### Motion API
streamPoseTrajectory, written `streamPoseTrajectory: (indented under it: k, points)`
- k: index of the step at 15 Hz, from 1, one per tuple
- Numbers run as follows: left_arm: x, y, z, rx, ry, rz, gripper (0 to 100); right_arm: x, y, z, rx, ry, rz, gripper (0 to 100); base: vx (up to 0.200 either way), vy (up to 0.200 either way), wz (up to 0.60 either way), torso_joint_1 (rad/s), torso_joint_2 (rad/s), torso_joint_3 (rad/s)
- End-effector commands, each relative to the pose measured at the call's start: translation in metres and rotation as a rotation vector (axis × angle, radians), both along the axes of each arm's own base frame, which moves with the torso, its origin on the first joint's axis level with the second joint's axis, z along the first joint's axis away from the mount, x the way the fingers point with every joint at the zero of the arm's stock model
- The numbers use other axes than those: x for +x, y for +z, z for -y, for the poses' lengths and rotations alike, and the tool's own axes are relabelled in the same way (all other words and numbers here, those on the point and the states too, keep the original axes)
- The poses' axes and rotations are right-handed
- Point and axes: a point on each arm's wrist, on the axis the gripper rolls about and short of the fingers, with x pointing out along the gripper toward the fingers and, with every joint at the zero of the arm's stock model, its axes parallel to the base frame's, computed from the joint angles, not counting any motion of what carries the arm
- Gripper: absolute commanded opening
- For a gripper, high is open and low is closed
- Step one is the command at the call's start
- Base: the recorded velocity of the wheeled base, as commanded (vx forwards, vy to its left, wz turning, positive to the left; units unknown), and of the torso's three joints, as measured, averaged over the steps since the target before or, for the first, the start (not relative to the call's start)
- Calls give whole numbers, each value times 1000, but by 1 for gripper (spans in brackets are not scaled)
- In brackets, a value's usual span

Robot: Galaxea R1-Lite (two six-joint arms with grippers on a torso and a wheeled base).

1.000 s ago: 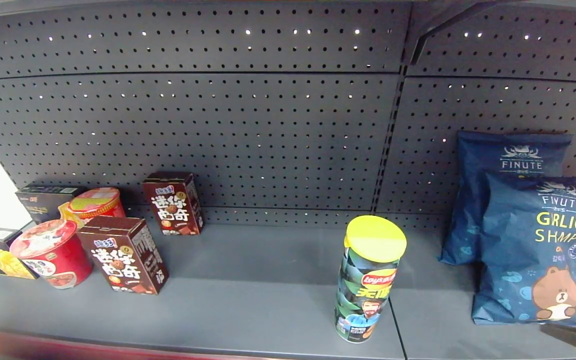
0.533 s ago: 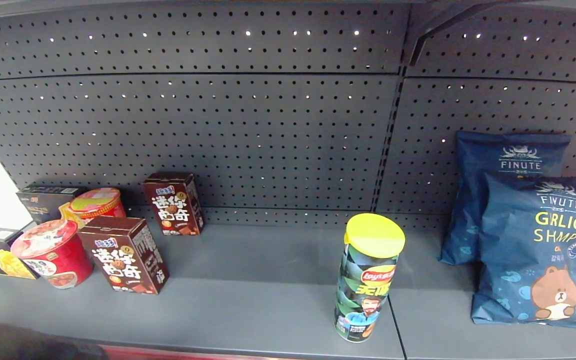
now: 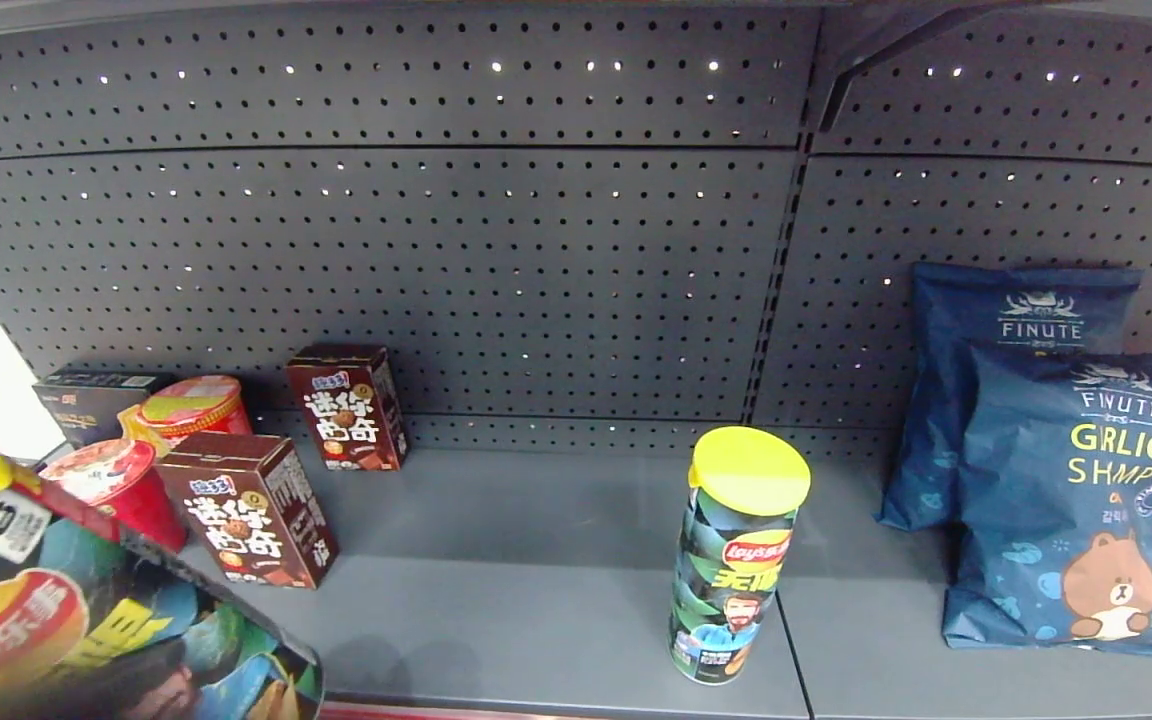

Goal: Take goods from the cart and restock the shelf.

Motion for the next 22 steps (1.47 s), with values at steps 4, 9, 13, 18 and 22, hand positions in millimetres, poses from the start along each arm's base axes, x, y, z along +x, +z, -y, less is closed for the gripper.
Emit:
streamPoseTrajectory:
  k: [4, 9, 13, 18, 22]
  points:
    - [61, -9, 27, 28, -65, -91, 0, -1, -2, 0, 10, 34, 8, 100, 0, 0, 0, 0, 0, 0]
    - [63, -16, 28, 36, -78, -117, 0, -1, -2, -1, -19, 44, 15, 100, 0, 0, 0, 0, 0, 0]
    - [67, -20, 34, 47, -100, -138, 0, -1, -2, -1, -27, 46, 17, 100, 0, 0, 0, 0, 0, 0]
    - [68, -20, 34, 47, -102, -140, 0, -1, -2, -1, -26, 70, 18, 100, 0, 0, -240, 2, 2, 1]
    - [72, -17, 36, 46, -102, -137, 0, -1, -2, -1, -27, 75, 18, 100, 0, 0, 0, 0, 0, 0]
